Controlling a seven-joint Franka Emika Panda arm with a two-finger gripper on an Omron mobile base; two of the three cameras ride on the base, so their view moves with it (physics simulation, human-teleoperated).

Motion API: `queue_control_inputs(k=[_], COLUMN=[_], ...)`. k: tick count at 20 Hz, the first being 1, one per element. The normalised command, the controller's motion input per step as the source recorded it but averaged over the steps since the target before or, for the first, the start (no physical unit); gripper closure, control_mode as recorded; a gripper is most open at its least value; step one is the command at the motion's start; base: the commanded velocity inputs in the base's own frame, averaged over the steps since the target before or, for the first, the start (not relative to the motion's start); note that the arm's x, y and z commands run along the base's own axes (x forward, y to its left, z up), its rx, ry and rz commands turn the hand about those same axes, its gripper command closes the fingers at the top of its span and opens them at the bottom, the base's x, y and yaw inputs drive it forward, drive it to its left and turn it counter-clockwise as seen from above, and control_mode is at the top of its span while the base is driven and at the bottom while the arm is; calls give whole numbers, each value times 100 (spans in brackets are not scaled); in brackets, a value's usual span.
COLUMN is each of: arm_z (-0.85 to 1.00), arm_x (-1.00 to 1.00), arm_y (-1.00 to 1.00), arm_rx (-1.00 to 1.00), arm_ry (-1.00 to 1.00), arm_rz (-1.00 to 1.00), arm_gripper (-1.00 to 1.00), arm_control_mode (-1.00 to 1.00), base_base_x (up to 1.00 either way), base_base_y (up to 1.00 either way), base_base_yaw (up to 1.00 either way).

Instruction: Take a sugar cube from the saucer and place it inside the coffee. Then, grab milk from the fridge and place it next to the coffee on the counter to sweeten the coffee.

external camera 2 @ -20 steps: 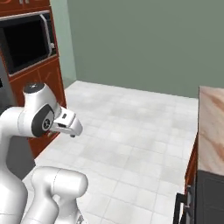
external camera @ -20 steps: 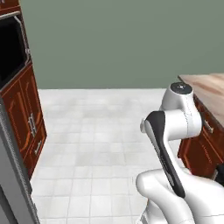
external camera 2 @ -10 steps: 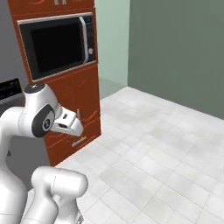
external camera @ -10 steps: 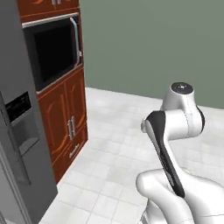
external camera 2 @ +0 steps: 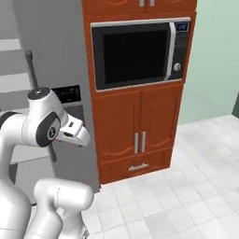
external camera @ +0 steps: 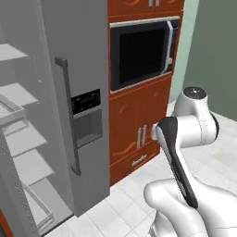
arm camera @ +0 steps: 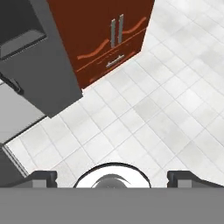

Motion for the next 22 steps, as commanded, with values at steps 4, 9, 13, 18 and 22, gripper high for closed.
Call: queue_control_inputs(k=[4, 9, 13, 18, 22], arm_z=[0, 0, 0, 0, 0], arm_x=[0, 0, 0, 0, 0], arm_y=[0, 0, 0, 0, 0], arm_rx=[0, 0, 0, 0, 0], arm_ry=[0, 0, 0, 0, 0], arm_rz=[0, 0, 0, 0, 0], arm_gripper=[-100, -100, -100, -100, -100], arm_control_mode=[100, 100, 100, 100, 100], base_base_x=[71, 63, 52, 48, 46], base_base_y=[0, 1, 16, 35, 1], base_base_yaw=[66, 44, 47, 47, 34])
